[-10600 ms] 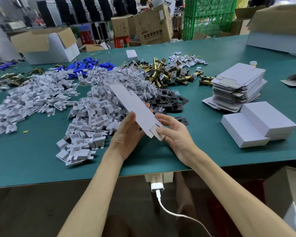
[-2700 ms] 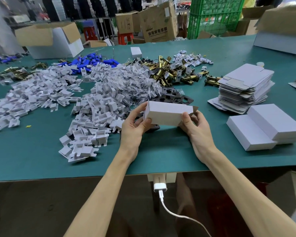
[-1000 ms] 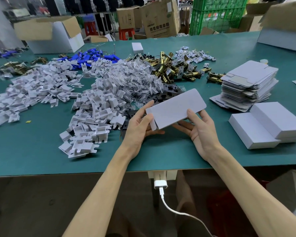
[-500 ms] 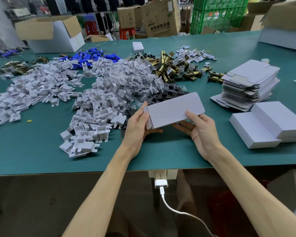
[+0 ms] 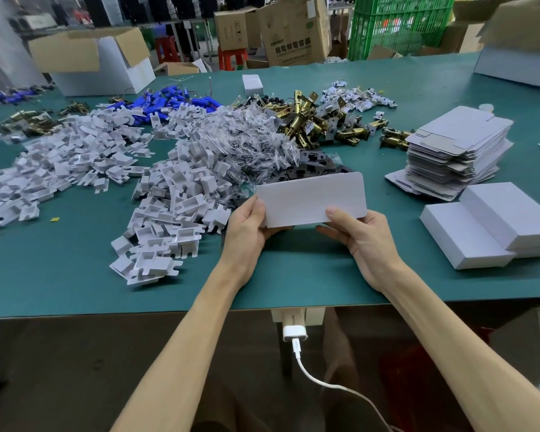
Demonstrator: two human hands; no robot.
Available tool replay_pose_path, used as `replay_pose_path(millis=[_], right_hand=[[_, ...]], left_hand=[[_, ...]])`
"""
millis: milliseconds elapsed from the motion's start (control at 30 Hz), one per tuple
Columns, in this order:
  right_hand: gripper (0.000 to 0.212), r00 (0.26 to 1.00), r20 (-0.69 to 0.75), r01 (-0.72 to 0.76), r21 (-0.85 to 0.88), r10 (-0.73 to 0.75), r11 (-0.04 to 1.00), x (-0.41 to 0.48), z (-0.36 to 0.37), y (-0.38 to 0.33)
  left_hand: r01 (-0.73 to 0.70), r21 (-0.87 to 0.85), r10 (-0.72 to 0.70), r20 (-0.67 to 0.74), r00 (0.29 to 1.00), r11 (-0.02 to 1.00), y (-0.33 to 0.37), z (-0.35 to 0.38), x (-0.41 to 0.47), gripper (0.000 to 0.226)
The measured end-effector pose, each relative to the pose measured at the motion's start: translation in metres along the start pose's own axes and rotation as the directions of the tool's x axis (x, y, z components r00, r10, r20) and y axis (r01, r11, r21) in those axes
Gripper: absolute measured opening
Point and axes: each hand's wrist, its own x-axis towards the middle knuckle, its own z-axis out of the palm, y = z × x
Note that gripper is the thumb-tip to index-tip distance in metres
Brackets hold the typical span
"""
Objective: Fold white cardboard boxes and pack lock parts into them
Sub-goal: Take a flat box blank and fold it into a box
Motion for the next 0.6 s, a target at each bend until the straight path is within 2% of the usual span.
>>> replay_pose_path(millis=[133,267,400,600], right_hand=[[0.024,1.000,0.006,0.001,0.000,-0.001,1.000,0.0010,-0.0017,0.0011],[0.031,1.000,0.024,0.012,-0.088,-0.010,0.996,0.0002,-0.0004,0.0037],[0.020,0.998,0.061,0.040,-0.207,-0.028,0.978,-0.0013,-0.0002,0.0051],[0.015,0.998,0.051,0.042,-0.229,-0.031,0.973,-0.0019,-0.0003,0.0053]], left_hand=[[-0.018,0.010,0.018,-0.005,1.000,1.000,-0.0007,-0.0001,-0.0001,0.036],[-0.038,0.055,0.043,-0.085,0.995,0.998,-0.0038,-0.0006,0.0015,0.033],[-0.052,0.034,0.057,-0.152,0.987,0.998,-0.0043,-0.0032,0.0022,0.028],[-0.075,0.099,0.087,-0.115,0.990,0.992,-0.0044,-0.0029,0.0034,0.031]])
